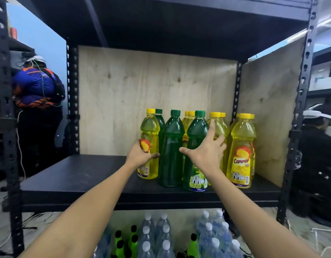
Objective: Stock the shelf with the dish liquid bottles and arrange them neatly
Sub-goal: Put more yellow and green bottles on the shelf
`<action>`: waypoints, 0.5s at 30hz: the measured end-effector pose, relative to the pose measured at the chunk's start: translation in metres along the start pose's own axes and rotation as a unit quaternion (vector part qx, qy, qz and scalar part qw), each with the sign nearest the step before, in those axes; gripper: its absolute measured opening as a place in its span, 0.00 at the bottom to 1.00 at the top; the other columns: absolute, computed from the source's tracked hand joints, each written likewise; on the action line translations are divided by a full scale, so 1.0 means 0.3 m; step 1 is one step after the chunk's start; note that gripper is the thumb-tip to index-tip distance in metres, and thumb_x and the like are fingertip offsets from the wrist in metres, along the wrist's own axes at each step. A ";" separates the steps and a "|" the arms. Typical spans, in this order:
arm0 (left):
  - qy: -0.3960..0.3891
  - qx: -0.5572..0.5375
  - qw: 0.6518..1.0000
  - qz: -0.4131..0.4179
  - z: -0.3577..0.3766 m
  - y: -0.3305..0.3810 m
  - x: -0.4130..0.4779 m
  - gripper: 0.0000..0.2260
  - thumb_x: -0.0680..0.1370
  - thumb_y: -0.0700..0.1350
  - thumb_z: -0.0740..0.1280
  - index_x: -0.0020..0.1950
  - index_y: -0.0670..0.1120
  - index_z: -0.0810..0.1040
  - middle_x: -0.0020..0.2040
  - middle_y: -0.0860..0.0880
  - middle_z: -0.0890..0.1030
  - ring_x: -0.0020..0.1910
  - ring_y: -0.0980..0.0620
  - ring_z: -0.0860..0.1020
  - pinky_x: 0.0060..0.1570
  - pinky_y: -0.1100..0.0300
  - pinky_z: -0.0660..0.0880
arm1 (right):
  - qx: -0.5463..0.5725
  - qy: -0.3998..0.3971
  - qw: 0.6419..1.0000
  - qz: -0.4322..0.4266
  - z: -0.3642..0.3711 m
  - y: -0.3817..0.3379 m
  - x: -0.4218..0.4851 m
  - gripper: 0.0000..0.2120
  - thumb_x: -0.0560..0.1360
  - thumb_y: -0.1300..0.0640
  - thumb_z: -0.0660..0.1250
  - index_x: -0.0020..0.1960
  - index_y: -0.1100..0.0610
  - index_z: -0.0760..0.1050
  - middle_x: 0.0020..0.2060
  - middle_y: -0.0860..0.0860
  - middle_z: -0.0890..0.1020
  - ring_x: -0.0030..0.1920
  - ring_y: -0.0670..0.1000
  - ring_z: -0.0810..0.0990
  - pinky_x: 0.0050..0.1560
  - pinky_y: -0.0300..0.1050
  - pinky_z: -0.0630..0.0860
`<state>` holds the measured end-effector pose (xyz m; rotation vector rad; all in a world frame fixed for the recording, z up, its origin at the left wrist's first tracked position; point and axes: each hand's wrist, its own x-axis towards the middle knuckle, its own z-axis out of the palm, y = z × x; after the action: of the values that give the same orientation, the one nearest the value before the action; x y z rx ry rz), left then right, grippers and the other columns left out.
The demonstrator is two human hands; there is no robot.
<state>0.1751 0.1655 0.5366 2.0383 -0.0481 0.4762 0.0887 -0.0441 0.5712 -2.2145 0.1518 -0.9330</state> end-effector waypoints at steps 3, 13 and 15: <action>0.039 0.002 0.999 0.003 -0.029 -0.012 -0.044 0.40 0.63 0.56 0.82 0.69 0.48 0.69 0.63 0.47 0.80 0.63 0.45 0.78 0.63 0.48 0.75 | -0.026 0.121 0.978 -0.171 0.009 -0.085 -0.085 0.38 0.68 0.46 0.77 0.73 0.46 0.64 0.65 0.56 0.69 0.65 0.58 0.68 0.64 0.55 0.71; 0.166 0.034 0.985 0.042 -0.233 -0.055 -0.090 0.35 0.61 0.60 0.81 0.63 0.53 0.73 0.51 0.54 0.82 0.57 0.48 0.81 0.59 0.53 0.76 | 0.226 -0.209 0.948 -0.077 0.300 -0.545 0.043 0.40 0.66 0.47 0.80 0.73 0.54 0.68 0.66 0.58 0.77 0.66 0.58 0.76 0.65 0.53 0.75; 0.183 0.026 0.982 0.038 -0.295 -0.077 -0.037 0.35 0.59 0.62 0.81 0.61 0.54 0.74 0.51 0.55 0.82 0.56 0.48 0.81 0.59 0.51 0.78 | 0.255 -0.237 0.935 -0.072 0.369 -0.612 0.086 0.34 0.64 0.48 0.82 0.66 0.55 0.74 0.58 0.54 0.82 0.58 0.55 0.82 0.59 0.53 0.80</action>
<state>0.1427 0.2505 0.5506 1.9742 0.1103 0.9024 0.1518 0.1452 0.6538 -1.9027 -0.4370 -0.4179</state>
